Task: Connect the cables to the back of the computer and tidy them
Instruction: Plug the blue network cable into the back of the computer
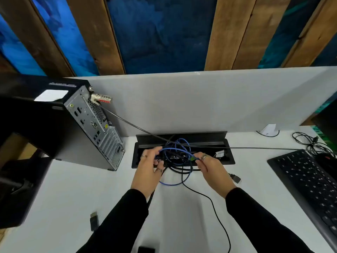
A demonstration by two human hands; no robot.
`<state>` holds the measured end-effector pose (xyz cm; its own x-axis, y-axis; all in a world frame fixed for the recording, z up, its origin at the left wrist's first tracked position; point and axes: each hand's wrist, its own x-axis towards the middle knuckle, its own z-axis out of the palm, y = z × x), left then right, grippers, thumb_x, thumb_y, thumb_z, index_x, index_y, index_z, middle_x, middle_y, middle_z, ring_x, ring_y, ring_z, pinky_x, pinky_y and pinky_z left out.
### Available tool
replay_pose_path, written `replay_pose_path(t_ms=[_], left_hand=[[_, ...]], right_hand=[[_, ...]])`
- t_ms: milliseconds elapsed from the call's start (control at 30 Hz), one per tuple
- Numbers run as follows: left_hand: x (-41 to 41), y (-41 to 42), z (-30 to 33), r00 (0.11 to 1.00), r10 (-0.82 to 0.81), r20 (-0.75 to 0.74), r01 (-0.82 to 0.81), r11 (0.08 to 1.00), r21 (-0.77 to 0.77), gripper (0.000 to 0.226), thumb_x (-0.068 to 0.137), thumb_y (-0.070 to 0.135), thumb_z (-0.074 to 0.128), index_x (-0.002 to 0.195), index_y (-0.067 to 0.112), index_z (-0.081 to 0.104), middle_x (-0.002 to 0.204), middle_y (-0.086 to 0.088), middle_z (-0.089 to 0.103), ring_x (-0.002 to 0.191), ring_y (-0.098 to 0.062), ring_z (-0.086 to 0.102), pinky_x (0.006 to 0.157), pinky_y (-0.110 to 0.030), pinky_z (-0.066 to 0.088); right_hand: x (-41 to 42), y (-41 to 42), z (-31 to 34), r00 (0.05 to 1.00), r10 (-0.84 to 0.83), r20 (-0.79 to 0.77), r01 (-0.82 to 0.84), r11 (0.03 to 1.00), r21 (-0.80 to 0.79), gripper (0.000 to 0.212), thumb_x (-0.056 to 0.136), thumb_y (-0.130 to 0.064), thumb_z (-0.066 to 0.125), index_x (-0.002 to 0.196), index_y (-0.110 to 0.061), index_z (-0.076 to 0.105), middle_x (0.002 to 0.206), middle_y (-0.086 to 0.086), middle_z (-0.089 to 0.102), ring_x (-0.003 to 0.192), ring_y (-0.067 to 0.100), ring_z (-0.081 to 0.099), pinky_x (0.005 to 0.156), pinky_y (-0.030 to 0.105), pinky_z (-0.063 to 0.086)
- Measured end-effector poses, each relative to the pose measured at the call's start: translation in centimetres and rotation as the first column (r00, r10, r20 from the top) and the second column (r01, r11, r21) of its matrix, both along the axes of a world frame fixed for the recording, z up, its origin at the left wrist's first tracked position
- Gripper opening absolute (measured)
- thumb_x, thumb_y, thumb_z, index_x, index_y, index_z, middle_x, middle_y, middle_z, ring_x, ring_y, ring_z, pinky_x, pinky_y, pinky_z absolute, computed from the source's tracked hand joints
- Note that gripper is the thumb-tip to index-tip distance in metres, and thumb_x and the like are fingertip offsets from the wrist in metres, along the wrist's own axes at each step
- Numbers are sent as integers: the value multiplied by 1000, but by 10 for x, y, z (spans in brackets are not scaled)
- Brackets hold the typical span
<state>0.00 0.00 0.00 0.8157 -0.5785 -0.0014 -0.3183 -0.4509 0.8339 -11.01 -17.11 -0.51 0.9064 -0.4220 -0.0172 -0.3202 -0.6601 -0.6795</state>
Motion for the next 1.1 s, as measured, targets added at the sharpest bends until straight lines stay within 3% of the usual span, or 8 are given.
replay_pose_path(t_ms=[133, 267, 467, 700, 767, 867, 967, 1100], left_hand=[[-1, 8, 17, 981, -61, 186, 51, 997, 57, 37, 92, 23, 53, 127, 32, 46, 111, 16, 45, 82, 0, 50, 75, -17, 46], [0, 25, 24, 964, -163, 212, 147, 985, 88, 18, 93, 27, 51, 102, 24, 66, 85, 12, 63, 76, -3, 55, 70, -9, 40], [-4, 62, 27, 998, -62, 24, 62, 998, -23, 14, 91, 31, 51, 83, 29, 61, 62, -12, 50, 56, -8, 39, 56, -17, 35], [-19, 101, 29, 979, 31, -199, -62, 987, -150, 25, 95, 17, 47, 76, 26, 61, 50, 0, 44, 49, -10, 39, 49, -18, 37], [-27, 112, 29, 967, 43, -251, -89, 980, -178, 26, 95, 14, 45, 76, 23, 59, 49, -2, 47, 46, -13, 39, 48, -22, 39], [-43, 123, 28, 939, 27, -342, -118, 961, -249, 16, 93, 17, 49, 80, 10, 53, 51, -6, 56, 46, -20, 46, 51, -26, 45], [-60, 129, 26, 918, 29, -395, -126, 966, -224, 22, 86, 27, 63, 75, 10, 54, 59, -16, 64, 51, -28, 57, 61, -35, 50], [-75, 142, 17, 981, -65, -182, 78, 995, 64, 21, 90, 12, 51, 75, 27, 49, 76, 15, 72, 71, -5, 67, 79, 0, 35]], right_hand=[[-2, 9, 13, 993, 93, 71, -89, 994, -59, 27, 96, -6, 45, 116, -11, 62, 106, 6, 65, 94, 17, 61, 84, 19, 45], [-4, 11, 22, 980, 144, 139, -111, 970, -218, 21, 92, -14, 55, 109, -15, 68, 97, 3, 69, 87, 19, 63, 85, 28, 47], [-5, 1, 35, 997, 19, 78, 16, 905, -424, 40, 88, -47, 36, 95, -25, 69, 92, -8, 68, 91, 16, 57, 91, 31, 29], [7, 24, 57, 986, 89, 143, -113, 980, 165, 4, 84, -21, 64, 88, -22, 65, 84, -8, 55, 71, 0, 55, 69, 7, 43], [11, 32, 61, 984, -28, 177, -59, 881, 468, 10, 84, -13, 65, 84, -22, 64, 71, -7, 59, 58, 2, 56, 62, 16, 48], [22, 50, 66, 955, -239, 175, -48, 460, 887, 14, 86, -2, 60, 91, -14, 60, 70, -1, 67, 73, 18, 68, 63, 25, 55], [36, 71, 71, 955, -288, 67, -37, 107, 994, 11, 90, -1, 54, 99, -7, 55, 83, 9, 72, 87, 27, 71, 68, 34, 59], [43, 93, 76, 981, -190, 25, -2, 120, 993, 20, 96, -10, 46, 111, 2, 54, 70, 3, 72, 59, 15, 66, 58, 31, 57]])
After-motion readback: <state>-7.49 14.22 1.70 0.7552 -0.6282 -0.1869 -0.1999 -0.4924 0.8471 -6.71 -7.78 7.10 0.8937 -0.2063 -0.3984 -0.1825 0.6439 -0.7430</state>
